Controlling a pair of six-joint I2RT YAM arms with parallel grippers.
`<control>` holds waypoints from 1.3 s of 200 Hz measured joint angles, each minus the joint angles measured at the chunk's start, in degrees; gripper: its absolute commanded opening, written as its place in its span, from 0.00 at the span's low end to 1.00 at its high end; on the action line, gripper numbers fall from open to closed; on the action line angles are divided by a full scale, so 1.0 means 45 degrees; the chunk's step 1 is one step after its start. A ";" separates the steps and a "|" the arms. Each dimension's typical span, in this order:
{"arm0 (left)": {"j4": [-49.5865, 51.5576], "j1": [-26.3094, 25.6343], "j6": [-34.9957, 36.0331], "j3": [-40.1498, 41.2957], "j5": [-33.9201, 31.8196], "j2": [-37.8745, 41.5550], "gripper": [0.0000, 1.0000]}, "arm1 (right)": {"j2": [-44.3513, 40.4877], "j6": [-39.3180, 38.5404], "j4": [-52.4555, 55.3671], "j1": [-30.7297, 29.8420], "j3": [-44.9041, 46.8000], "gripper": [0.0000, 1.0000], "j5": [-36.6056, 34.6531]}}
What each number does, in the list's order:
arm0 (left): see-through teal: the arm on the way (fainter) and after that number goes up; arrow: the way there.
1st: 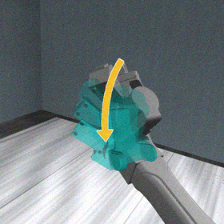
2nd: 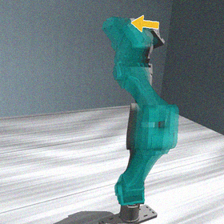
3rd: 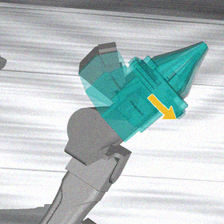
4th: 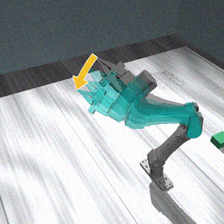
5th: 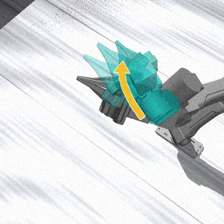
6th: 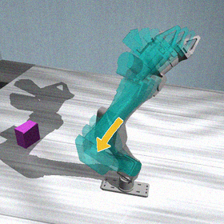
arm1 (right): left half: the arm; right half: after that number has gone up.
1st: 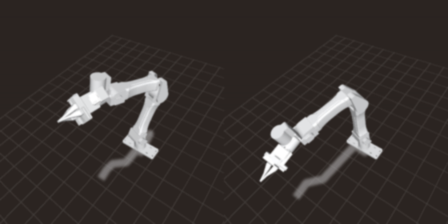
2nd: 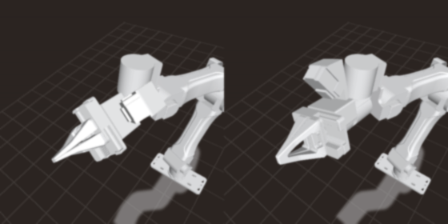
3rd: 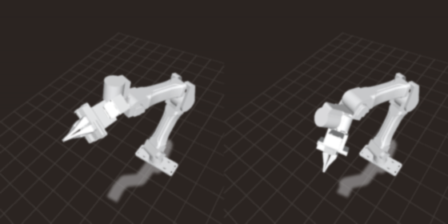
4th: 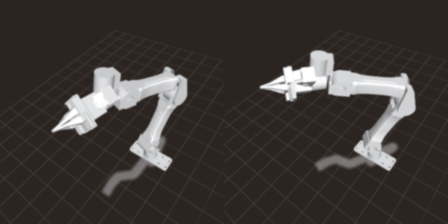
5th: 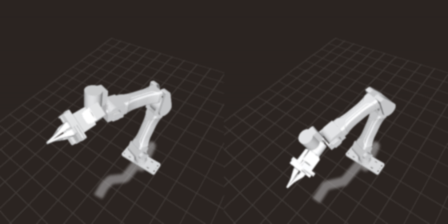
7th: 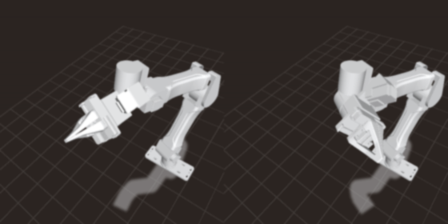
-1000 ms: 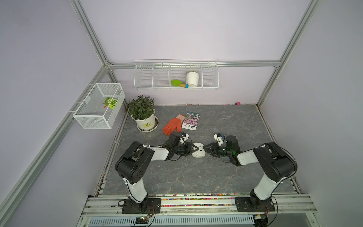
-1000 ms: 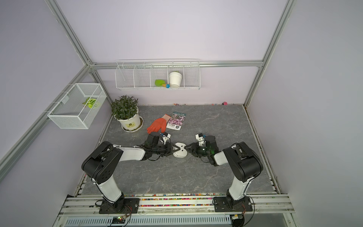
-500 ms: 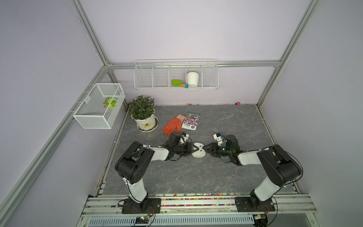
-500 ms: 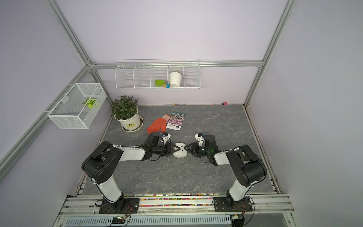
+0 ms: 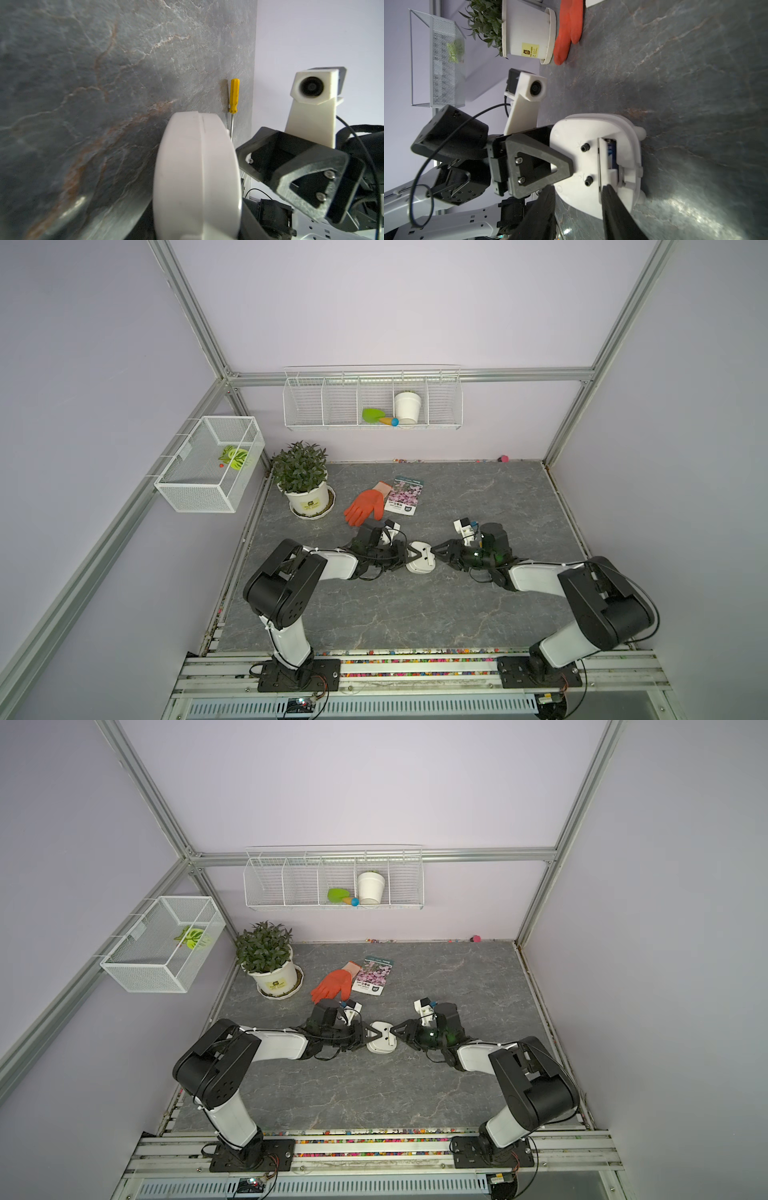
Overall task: Remove the battery from the alarm
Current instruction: Adjust the alarm at the center of the board.
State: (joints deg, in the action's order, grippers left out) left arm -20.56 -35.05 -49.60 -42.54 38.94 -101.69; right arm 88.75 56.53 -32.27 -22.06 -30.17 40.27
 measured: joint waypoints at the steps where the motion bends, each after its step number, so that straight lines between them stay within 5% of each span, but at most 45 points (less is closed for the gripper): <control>1: 0.0000 -0.0005 0.0000 0.0000 -0.0005 0.0000 0.42 | 0.0000 0.0000 0.0000 0.0000 0.0000 0.43 0.0000; 107: 0.0928 0.0146 0.0481 0.0165 -0.1166 0.0209 0.76 | -0.1462 -0.2744 0.4303 0.0937 0.0005 0.48 -0.0811; 142: 0.1753 0.0423 0.0879 0.0379 -0.1749 0.1020 0.88 | -0.1511 -0.3473 0.5299 0.0962 -0.0223 0.57 -0.0869; 206: 0.3900 0.1375 0.2215 -0.0180 -0.2093 0.1948 0.80 | -0.1914 -0.3891 0.6081 -0.0661 -0.0491 0.69 -0.0957; 260: 0.4075 0.1365 0.3614 -0.3779 -0.0384 -0.0481 0.73 | -0.0801 -0.2040 0.3575 -0.2662 -0.0209 0.70 -0.1282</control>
State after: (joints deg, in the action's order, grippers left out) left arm -2.22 -28.91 -33.34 -59.55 37.21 -103.85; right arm 85.14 47.35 -16.19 -34.04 -31.11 34.50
